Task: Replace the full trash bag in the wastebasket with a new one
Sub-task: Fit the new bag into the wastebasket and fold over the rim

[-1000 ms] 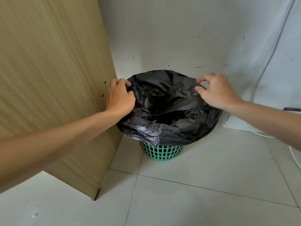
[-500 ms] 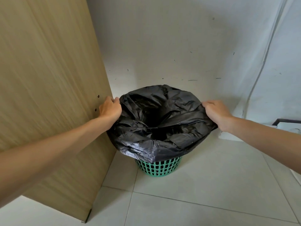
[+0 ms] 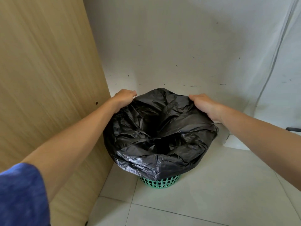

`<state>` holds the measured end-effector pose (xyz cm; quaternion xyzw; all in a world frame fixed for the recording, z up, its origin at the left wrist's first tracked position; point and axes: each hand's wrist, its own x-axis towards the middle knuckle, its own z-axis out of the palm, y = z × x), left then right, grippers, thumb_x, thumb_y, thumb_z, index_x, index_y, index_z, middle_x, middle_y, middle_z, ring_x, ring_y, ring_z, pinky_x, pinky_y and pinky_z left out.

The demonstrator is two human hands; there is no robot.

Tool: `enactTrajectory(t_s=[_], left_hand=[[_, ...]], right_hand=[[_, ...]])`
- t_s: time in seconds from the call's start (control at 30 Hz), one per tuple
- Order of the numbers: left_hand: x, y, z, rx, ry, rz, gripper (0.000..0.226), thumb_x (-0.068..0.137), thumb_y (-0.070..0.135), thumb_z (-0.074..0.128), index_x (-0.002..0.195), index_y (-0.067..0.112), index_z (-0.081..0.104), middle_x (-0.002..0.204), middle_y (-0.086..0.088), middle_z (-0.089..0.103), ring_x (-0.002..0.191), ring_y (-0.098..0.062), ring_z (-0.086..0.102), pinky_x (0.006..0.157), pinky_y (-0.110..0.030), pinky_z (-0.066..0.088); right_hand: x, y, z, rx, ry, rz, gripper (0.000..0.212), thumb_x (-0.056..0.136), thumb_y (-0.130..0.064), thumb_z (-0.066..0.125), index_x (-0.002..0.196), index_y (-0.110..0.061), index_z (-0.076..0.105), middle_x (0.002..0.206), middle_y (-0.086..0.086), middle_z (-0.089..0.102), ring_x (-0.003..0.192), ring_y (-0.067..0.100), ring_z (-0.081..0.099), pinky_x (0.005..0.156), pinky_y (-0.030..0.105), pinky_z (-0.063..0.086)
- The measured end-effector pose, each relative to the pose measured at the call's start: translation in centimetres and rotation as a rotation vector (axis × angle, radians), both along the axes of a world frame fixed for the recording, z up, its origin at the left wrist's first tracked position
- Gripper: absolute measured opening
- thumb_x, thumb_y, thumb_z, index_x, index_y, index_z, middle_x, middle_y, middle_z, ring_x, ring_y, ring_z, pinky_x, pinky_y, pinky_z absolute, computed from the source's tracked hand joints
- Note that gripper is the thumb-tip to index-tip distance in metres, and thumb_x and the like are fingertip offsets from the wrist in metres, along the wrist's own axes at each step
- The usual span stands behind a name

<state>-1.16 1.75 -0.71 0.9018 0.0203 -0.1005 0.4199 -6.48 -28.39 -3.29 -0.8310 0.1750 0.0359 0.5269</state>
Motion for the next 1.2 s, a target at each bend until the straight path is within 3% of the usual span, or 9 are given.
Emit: enactTrajectory(t_s=[0.07,0.13,0.23,0.37,0.47,0.67,0.83,1.03,1.2], left_hand=[[0.5,-0.6,-0.1,-0.015,0.067,0.011,0.047,0.104,0.044,0.042,0.129,0.012,0.064,0.125,-0.007,0.061,0.113,-0.028,0.058,0.095,-0.039,0.048],[1.2,-0.9,-0.5,-0.027,0.089,0.024,0.051,0.105,0.047,0.046,0.134,0.008,0.061,0.13,-0.01,0.062,0.115,-0.029,0.06,0.096,-0.039,0.048],[2.1,-1.1,-1.0,-0.076,0.118,0.026,0.035,0.099,0.034,0.06,0.113,0.005,0.072,0.112,-0.014,0.074,0.098,-0.03,0.071,0.085,-0.037,0.058],[2.0,-2.5,-1.7,-0.186,0.146,-0.016,0.027,0.093,0.023,0.061,0.102,0.005,0.079,0.105,-0.016,0.077,0.093,-0.032,0.075,0.081,-0.039,0.062],[2.0,-3.9,-2.6,-0.259,0.116,0.007,0.028,0.089,0.019,0.062,0.105,0.002,0.079,0.109,-0.02,0.076,0.101,-0.036,0.073,0.093,-0.045,0.059],[2.3,-5.9,-3.4,-0.274,0.078,0.03,0.028,0.09,0.029,0.069,0.104,0.005,0.075,0.103,-0.011,0.077,0.094,-0.027,0.073,0.089,-0.041,0.06],[2.5,-4.9,-3.9,-0.268,0.211,-0.058,0.039,0.096,0.051,0.062,0.1,0.014,0.074,0.087,-0.001,0.081,0.07,-0.016,0.078,0.061,-0.026,0.052],[1.8,-3.8,-3.8,-0.184,0.159,0.036,0.063,0.084,0.067,0.068,0.11,0.01,0.067,0.104,-0.005,0.073,0.092,-0.025,0.071,0.067,-0.03,0.051],[1.0,-3.4,-2.3,-0.019,0.142,-0.073,0.055,0.091,0.07,0.057,0.101,0.018,0.068,0.103,0.0,0.072,0.089,-0.017,0.068,0.062,-0.029,0.046]], right_hand=[[0.7,0.1,-0.2,-0.045,0.024,0.006,0.032,0.101,-0.042,0.052,0.086,-0.018,0.065,0.095,0.006,0.07,0.082,0.024,0.067,0.07,0.03,0.052],[1.3,-0.2,-0.5,-0.091,0.01,0.018,0.032,0.1,-0.041,0.056,0.089,-0.014,0.068,0.094,0.006,0.069,0.078,0.02,0.063,0.07,0.029,0.05],[1.9,-1.4,-0.9,-0.153,-0.033,0.066,0.037,0.101,-0.041,0.057,0.108,-0.01,0.076,0.1,0.007,0.069,0.082,0.018,0.063,0.085,0.031,0.047],[2.0,-3.2,-0.8,-0.197,-0.031,0.115,0.038,0.102,-0.042,0.057,0.107,-0.012,0.078,0.109,0.008,0.074,0.099,0.027,0.068,0.096,0.036,0.051],[2.4,-4.8,-0.5,-0.236,-0.066,0.128,0.037,0.102,-0.04,0.057,0.098,-0.011,0.079,0.102,0.007,0.077,0.089,0.021,0.07,0.075,0.028,0.052],[3.2,-7.1,-0.8,-0.282,-0.073,0.158,0.04,0.105,-0.042,0.052,0.108,-0.011,0.078,0.107,0.006,0.076,0.088,0.017,0.068,0.07,0.022,0.047],[2.2,-8.0,-0.4,-0.221,-0.04,0.154,0.032,0.099,-0.052,0.057,0.096,-0.032,0.081,0.09,-0.007,0.08,0.086,0.015,0.074,0.07,0.024,0.053],[-0.9,-10.1,-0.6,-0.113,0.028,0.096,0.041,0.087,-0.067,0.063,0.101,-0.033,0.081,0.093,-0.011,0.081,0.083,0.013,0.078,0.08,0.029,0.058],[-2.7,-10.1,-1.8,-0.055,-0.064,-0.003,0.036,0.087,-0.061,0.067,0.1,-0.029,0.077,0.095,-0.004,0.08,0.088,0.019,0.076,0.074,0.03,0.055]])
